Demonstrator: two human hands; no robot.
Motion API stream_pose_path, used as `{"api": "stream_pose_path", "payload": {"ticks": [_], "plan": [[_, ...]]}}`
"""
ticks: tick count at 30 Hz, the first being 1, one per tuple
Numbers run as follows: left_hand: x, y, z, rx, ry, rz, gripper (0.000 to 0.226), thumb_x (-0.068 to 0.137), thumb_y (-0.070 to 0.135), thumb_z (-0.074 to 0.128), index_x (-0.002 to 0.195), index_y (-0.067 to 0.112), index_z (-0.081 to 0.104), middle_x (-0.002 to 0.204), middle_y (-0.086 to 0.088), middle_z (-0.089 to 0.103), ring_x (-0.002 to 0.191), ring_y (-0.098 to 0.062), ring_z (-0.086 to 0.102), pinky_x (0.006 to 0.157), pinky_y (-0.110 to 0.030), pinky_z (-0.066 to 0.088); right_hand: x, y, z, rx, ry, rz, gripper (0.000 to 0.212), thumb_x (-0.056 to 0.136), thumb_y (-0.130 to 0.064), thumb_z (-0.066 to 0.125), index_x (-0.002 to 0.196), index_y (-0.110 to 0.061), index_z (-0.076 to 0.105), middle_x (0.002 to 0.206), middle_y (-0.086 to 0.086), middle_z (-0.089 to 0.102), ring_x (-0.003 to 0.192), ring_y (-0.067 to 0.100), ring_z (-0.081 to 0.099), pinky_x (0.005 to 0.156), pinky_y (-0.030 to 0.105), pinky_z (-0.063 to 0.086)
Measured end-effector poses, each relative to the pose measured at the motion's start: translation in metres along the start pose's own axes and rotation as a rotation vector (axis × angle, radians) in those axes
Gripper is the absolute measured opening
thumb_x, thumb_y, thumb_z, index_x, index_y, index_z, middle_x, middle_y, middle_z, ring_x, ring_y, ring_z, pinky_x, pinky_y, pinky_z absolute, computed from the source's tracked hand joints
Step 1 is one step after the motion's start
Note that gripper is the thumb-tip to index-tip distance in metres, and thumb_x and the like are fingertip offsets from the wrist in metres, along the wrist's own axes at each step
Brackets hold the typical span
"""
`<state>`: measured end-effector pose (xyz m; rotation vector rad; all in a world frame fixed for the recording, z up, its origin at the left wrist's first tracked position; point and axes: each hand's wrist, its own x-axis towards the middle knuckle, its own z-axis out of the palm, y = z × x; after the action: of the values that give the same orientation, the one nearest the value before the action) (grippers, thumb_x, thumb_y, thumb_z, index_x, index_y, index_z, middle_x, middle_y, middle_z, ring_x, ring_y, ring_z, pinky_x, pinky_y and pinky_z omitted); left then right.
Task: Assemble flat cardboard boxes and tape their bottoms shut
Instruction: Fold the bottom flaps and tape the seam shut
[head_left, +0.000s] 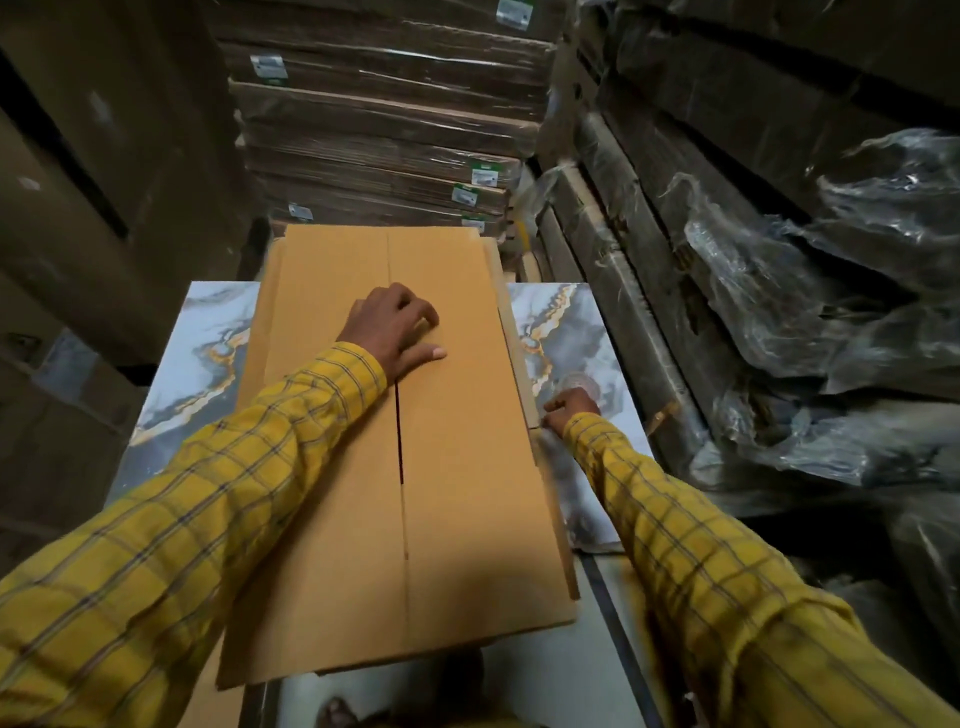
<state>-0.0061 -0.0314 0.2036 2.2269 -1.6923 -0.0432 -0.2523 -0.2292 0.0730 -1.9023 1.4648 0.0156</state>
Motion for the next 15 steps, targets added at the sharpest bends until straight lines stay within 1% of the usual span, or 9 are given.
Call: {"api": "stream_pose_path", "payload": {"ticks": [2, 4, 5, 6, 8, 11, 12, 13, 15], "plan": [[0.006, -0.005, 0.0, -0.085, -0.011, -0.032, 0.05, 0.079, 0.054, 0.075, 0.118, 0.024, 0.063, 0.116, -0.005, 0.049, 0.11, -0.026, 0.046, 0.095, -0.041, 0.041, 0.02, 0.011, 0.005, -0.072, -0.045, -0.006, 0.03, 0.083, -0.013, 0.077, 0.113, -0.013, 0.069, 0.14, 0.01, 0.059, 0.129, 0.027, 0.055, 0.11, 0.028, 0.04], [0.012, -0.012, -0.003, -0.222, -0.034, -0.097, 0.051, 0.072, 0.049, 0.083, 0.114, 0.026, 0.065, 0.115, -0.001, 0.047, 0.108, -0.019, 0.045, 0.094, -0.034, 0.042, 0.038, 0.018, 0.008, -0.189, -0.08, -0.008, 0.036, 0.086, -0.019, 0.076, 0.121, -0.015, 0.07, 0.156, 0.005, 0.042, 0.144, 0.025, 0.037, 0.116, 0.024, 0.03], [0.014, -0.015, -0.004, -0.282, -0.042, -0.121, 0.051, 0.07, 0.046, 0.086, 0.113, 0.026, 0.066, 0.114, 0.0, 0.047, 0.106, -0.016, 0.046, 0.093, -0.03, 0.042, 0.046, 0.021, 0.01, -0.235, -0.094, 0.002, 0.039, 0.086, -0.023, 0.076, 0.124, -0.015, 0.07, 0.159, 0.003, 0.037, 0.148, 0.025, 0.032, 0.118, 0.024, 0.027], [0.016, -0.017, -0.005, -0.323, -0.041, -0.131, 0.05, 0.07, 0.042, 0.088, 0.112, 0.026, 0.067, 0.112, 0.001, 0.047, 0.103, -0.012, 0.047, 0.091, -0.026, 0.042, 0.056, 0.025, 0.011, -0.26, -0.111, 0.012, 0.043, 0.087, -0.027, 0.075, 0.127, -0.015, 0.068, 0.159, 0.004, 0.037, 0.148, 0.027, 0.031, 0.119, 0.027, 0.029], [0.019, -0.022, -0.004, -0.36, -0.028, -0.107, 0.048, 0.07, 0.039, 0.088, 0.112, 0.026, 0.068, 0.109, 0.002, 0.048, 0.094, -0.004, 0.048, 0.088, -0.017, 0.041, 0.072, 0.032, 0.016, -0.242, -0.128, 0.035, 0.055, 0.086, -0.034, 0.073, 0.135, -0.013, 0.062, 0.155, 0.009, 0.042, 0.142, 0.03, 0.041, 0.115, 0.033, 0.037], [0.023, -0.022, -0.006, -0.335, -0.076, -0.016, 0.047, 0.075, 0.035, 0.086, 0.118, 0.025, 0.068, 0.102, 0.003, 0.055, 0.09, 0.008, 0.048, 0.078, -0.001, 0.036, 0.093, 0.047, 0.026, -0.19, -0.05, 0.096, 0.073, 0.079, -0.044, 0.075, 0.142, -0.012, 0.056, 0.148, 0.009, 0.051, 0.134, 0.029, 0.05, 0.109, 0.03, 0.044], [0.026, -0.021, -0.008, -0.302, -0.102, 0.032, 0.047, 0.077, 0.034, 0.084, 0.12, 0.024, 0.067, 0.1, 0.004, 0.058, 0.089, 0.008, 0.048, 0.077, 0.001, 0.035, 0.093, 0.045, 0.026, -0.174, -0.013, 0.087, 0.072, 0.077, -0.043, 0.076, 0.14, -0.011, 0.058, 0.145, 0.009, 0.054, 0.13, 0.029, 0.054, 0.106, 0.029, 0.046], [0.03, -0.021, -0.009, -0.265, -0.129, 0.077, 0.047, 0.079, 0.034, 0.082, 0.122, 0.023, 0.066, 0.099, 0.006, 0.059, 0.088, 0.007, 0.049, 0.077, 0.001, 0.035, 0.09, 0.04, 0.024, -0.165, 0.014, 0.047, 0.064, 0.078, -0.039, 0.078, 0.132, -0.008, 0.064, 0.137, 0.011, 0.06, 0.124, 0.031, 0.058, 0.102, 0.03, 0.049], [0.038, -0.021, -0.013, -0.231, -0.19, 0.133, 0.047, 0.081, 0.035, 0.08, 0.124, 0.025, 0.064, 0.099, 0.009, 0.061, 0.089, 0.0, 0.052, 0.079, -0.002, 0.037, 0.084, 0.024, 0.018, -0.072, 0.074, -0.052, 0.034, 0.081, -0.023, 0.079, 0.108, -0.002, 0.075, 0.116, 0.016, 0.071, 0.108, 0.031, 0.065, 0.098, 0.035, 0.052]]}}
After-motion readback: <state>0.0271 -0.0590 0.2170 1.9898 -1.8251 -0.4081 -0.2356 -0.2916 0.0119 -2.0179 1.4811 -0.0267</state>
